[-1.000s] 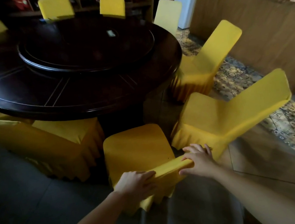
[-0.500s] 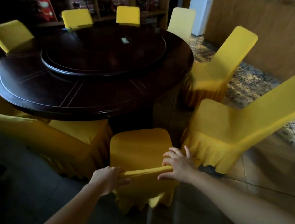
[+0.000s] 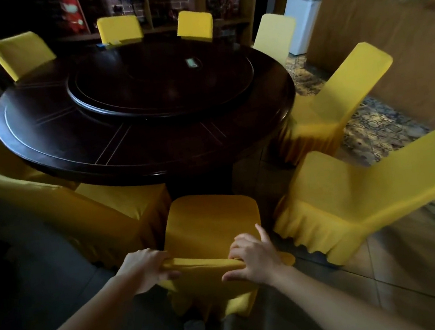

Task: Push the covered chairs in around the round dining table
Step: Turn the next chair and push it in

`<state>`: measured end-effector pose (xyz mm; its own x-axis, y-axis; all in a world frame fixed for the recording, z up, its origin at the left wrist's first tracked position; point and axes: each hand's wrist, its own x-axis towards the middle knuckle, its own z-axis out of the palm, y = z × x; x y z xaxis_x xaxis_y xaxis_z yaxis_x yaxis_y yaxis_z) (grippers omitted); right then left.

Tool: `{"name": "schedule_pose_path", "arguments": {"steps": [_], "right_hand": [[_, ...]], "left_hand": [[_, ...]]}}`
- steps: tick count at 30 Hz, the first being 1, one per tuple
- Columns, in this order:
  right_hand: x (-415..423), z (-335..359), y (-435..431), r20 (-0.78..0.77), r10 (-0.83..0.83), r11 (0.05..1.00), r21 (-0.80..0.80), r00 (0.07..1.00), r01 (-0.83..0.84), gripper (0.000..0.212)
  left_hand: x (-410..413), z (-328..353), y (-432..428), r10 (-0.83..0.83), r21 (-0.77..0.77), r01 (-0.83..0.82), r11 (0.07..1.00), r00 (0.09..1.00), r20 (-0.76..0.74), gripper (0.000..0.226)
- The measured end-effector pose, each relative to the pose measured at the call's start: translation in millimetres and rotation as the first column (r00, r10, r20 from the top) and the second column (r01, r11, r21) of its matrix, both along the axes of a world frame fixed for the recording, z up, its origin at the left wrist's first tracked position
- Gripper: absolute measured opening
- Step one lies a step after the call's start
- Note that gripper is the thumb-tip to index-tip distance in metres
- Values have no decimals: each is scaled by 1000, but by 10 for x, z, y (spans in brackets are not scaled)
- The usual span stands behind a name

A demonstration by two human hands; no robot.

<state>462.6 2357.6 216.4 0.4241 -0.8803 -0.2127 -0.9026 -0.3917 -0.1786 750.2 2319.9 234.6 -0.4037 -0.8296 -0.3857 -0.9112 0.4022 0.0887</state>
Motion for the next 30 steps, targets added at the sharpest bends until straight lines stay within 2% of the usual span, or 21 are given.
{"name": "schedule_pose_path", "arguments": {"steps": [1,3,4,8,13,19,23,26,29,30], "right_hand": [[-48,22,-12,-5,23,999,35,1000,-23,84],[-177,56,-28,-43,87,992,97,995,-82,59],[-230,70,-25,-57,101,989,116,993,-94,55],[-246,154,-90,-42,70,980,187,997,-61,53],[-249,287,-294,-40,46,989,144,998,-40,53],[-367,344,-398,12,54,991,120,998,-55,45],[-327,229,-294,-30,123,981,155,992,-117,45],[-274,199,-248,-71,195,970,160,978,-182,46],[-318,261,-402,-64,199,975,112,978,-191,50],[-362,280,-460,-64,185,978,107,981,-177,51]], "left_hand": [[7,-21,-18,-10,3,10,1000,1000,2,58],[18,-51,-45,-13,21,13,1000,1000,-7,61],[18,-60,-54,-15,29,15,999,1000,-11,62],[31,-41,-114,-5,16,6,1000,998,-60,62],[-17,93,-310,39,-51,-47,998,988,-151,61],[-98,104,-388,33,-113,-56,992,981,-193,89],[-27,5,-189,61,-64,-76,995,978,-200,57],[40,-139,43,104,-58,-120,991,970,-220,58],[17,-124,59,145,-27,-157,987,955,-259,67],[-31,-100,55,159,-5,-166,986,951,-266,64]]}}
